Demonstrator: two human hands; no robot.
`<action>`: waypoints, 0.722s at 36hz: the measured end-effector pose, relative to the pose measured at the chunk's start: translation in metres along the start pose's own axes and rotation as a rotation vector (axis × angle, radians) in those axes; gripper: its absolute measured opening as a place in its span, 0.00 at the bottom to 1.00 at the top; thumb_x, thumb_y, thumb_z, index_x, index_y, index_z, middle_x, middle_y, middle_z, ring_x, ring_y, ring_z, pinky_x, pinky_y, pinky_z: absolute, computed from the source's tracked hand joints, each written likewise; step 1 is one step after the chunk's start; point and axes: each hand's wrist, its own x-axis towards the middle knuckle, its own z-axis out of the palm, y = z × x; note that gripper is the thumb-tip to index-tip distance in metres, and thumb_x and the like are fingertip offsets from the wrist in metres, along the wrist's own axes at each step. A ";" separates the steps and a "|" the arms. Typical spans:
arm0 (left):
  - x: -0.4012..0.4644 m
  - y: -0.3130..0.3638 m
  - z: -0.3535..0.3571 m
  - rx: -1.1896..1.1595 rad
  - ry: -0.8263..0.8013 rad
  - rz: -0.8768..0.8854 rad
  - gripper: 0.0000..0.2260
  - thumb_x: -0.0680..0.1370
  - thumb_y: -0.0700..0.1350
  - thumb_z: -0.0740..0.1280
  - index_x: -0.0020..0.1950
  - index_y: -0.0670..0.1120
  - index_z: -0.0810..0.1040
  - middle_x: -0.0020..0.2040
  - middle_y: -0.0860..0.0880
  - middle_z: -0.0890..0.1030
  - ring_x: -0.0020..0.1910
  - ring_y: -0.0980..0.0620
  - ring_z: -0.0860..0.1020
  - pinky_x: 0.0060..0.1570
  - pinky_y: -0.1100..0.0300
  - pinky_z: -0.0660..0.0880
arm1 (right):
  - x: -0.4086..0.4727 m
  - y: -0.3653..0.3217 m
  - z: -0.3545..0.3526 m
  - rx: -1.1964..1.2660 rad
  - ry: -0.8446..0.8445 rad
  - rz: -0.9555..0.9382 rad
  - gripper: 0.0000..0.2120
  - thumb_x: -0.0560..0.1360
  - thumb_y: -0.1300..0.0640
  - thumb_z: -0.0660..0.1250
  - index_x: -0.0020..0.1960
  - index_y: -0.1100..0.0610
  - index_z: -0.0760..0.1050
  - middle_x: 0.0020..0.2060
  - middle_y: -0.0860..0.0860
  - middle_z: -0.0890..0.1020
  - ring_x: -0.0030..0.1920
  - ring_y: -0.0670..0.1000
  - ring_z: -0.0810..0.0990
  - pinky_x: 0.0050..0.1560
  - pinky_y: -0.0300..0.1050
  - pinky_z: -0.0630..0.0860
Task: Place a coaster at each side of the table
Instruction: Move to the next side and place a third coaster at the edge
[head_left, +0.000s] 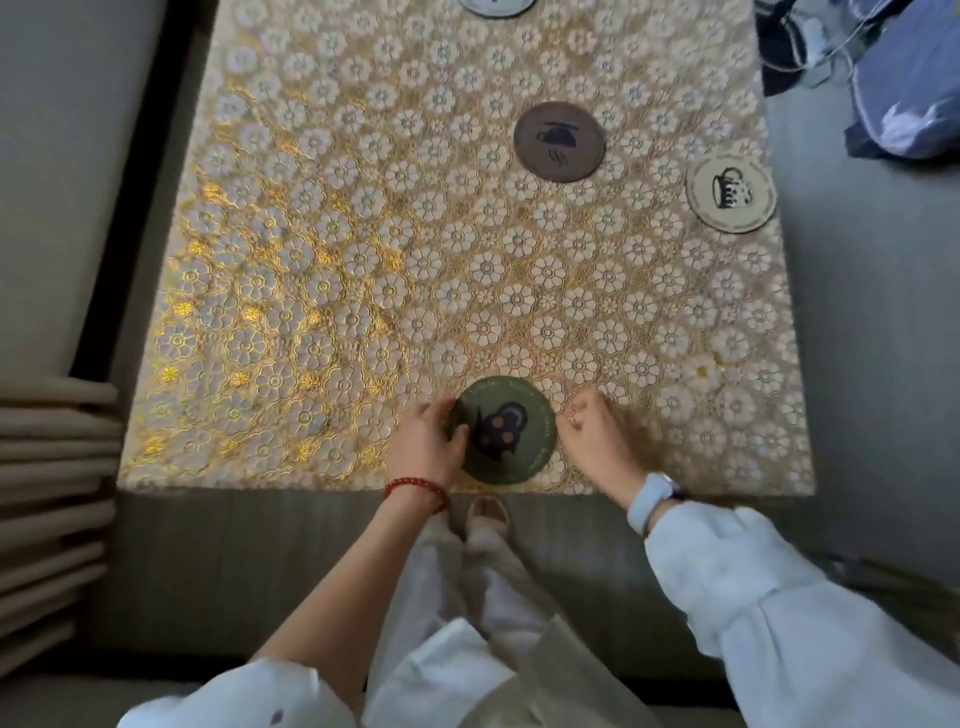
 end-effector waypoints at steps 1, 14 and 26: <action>-0.002 0.000 0.001 -0.013 0.002 -0.003 0.18 0.74 0.45 0.65 0.63 0.46 0.71 0.58 0.43 0.76 0.54 0.45 0.77 0.56 0.50 0.75 | -0.005 0.006 0.003 0.000 -0.004 0.038 0.05 0.74 0.61 0.64 0.47 0.62 0.71 0.41 0.53 0.72 0.43 0.53 0.72 0.43 0.44 0.71; -0.025 -0.019 -0.003 0.331 -0.029 0.124 0.20 0.71 0.50 0.66 0.63 0.56 0.70 0.66 0.46 0.66 0.66 0.43 0.60 0.64 0.43 0.61 | 0.002 -0.022 0.018 0.008 -0.090 0.238 0.18 0.71 0.59 0.66 0.56 0.67 0.68 0.55 0.60 0.73 0.56 0.59 0.72 0.53 0.50 0.70; -0.020 -0.068 -0.023 0.493 -0.090 0.106 0.35 0.71 0.60 0.64 0.71 0.63 0.45 0.76 0.48 0.40 0.73 0.42 0.37 0.70 0.36 0.42 | 0.031 -0.027 0.006 0.008 -0.077 -0.004 0.08 0.73 0.58 0.66 0.48 0.56 0.68 0.41 0.52 0.76 0.41 0.54 0.76 0.37 0.48 0.76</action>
